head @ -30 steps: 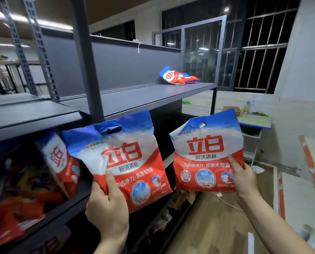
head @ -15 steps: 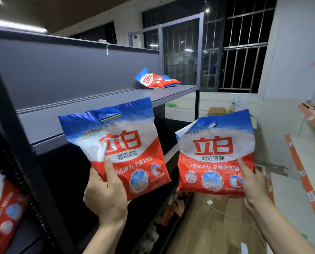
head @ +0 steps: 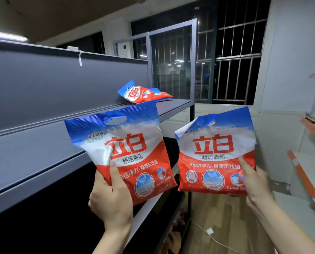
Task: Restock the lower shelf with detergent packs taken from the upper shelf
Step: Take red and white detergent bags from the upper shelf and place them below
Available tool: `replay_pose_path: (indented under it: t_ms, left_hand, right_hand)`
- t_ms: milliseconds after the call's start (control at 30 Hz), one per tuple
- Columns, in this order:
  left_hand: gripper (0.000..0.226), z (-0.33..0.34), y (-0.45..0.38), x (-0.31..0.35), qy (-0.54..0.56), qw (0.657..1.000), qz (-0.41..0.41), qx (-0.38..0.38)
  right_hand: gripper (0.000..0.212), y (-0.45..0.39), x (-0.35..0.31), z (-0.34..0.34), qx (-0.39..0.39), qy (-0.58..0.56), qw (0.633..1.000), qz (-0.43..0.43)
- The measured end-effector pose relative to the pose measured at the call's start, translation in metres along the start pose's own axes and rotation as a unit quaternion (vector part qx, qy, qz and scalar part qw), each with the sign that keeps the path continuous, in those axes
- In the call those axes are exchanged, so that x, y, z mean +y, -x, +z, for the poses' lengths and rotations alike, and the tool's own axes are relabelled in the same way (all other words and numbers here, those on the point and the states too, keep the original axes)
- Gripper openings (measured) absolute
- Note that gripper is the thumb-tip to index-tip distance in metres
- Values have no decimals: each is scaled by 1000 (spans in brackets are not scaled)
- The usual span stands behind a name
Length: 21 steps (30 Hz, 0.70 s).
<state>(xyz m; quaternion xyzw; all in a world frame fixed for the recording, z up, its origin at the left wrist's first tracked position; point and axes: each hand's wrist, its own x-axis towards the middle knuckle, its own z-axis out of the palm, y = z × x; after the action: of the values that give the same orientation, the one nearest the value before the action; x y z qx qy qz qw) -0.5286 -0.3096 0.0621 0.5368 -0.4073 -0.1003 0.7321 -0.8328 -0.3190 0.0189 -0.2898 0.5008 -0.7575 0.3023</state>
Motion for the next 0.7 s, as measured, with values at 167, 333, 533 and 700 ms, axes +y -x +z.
replay_pose_path:
  t_ms: [167,333,533,700]
  left_hand:
    - [43,57,-15,-6,3,1000,2,0]
    - [38,122,-26,-7,9,998,39,45]
    - [32,222,-44,-2,38,992,50,106]
    - [40,303,-68,9,42,984,73,159]
  right_hand:
    - [25,-60,3,15,1,-19,1000,-11]
    - [17,-132,2,33,-22,-37,999,-26]
    - [14,-242,-7,42,-63,-32,997,-31]
    - [15,-338,-18,51,-110,-32,993,-40]
